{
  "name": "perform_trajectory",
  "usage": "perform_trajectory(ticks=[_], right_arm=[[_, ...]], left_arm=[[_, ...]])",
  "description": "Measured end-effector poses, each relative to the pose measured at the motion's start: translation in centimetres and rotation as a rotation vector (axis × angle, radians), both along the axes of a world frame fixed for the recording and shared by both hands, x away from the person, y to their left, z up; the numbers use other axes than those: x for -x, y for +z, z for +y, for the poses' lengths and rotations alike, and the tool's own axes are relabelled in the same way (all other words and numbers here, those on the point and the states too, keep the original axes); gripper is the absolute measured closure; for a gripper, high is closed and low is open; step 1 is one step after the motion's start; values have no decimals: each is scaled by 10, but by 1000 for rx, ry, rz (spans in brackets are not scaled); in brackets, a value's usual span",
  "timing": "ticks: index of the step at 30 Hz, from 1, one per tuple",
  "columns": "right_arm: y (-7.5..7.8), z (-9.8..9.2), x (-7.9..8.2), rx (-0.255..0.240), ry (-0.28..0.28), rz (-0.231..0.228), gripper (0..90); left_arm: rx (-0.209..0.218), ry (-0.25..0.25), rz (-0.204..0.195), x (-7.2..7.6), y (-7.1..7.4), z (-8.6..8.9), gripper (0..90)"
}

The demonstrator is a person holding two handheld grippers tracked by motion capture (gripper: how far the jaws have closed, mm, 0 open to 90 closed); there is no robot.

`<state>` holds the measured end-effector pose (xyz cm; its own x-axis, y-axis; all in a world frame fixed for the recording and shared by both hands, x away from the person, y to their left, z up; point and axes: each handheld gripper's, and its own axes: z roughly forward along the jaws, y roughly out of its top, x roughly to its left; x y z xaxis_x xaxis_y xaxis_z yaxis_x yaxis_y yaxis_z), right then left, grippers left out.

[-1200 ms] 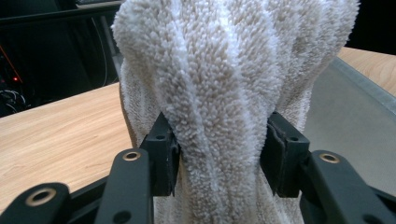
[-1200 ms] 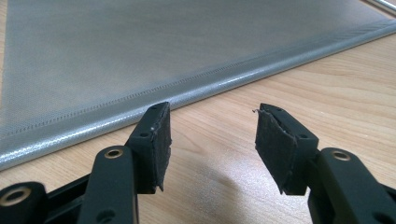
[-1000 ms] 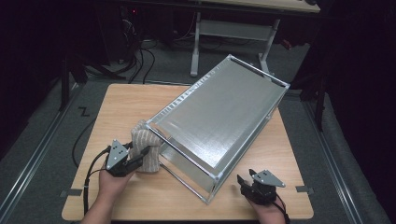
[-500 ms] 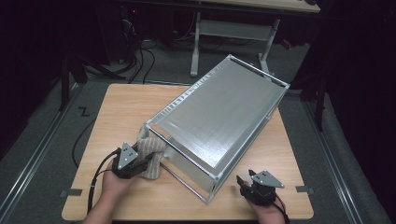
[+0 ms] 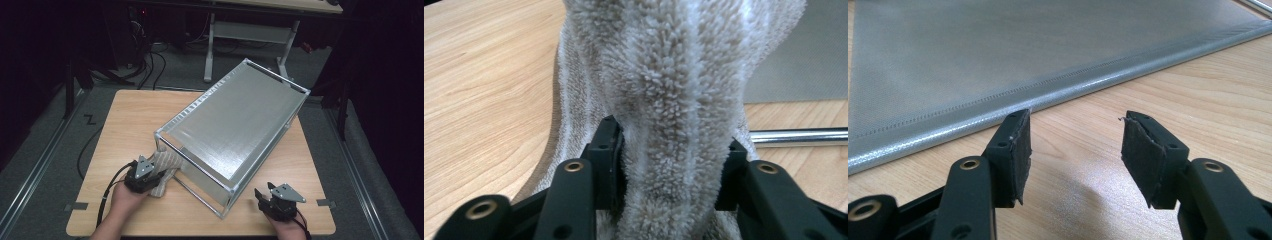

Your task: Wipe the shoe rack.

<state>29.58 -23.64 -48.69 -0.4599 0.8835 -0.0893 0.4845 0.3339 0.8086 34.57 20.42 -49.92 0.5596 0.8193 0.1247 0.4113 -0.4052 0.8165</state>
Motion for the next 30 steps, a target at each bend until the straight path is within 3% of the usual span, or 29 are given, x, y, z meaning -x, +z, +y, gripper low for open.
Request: perform_trajectory(ticks=[7,13,18,22,30], right_arm=[[0,0,0,0,-3,-2,452],[-1,0,0,6,5,-1,452],[0,0,0,4,3,-3,452],[-1,0,0,6,4,-2,452],[-1,0,1,7,6,-1,453]], left_arm=[[37,6,-48,3,8,4,615],[86,21,-163,12,38,5,629],[124,29,-225,18,57,6,628],[116,28,-226,17,58,5,630],[82,24,-160,9,42,3,631]])
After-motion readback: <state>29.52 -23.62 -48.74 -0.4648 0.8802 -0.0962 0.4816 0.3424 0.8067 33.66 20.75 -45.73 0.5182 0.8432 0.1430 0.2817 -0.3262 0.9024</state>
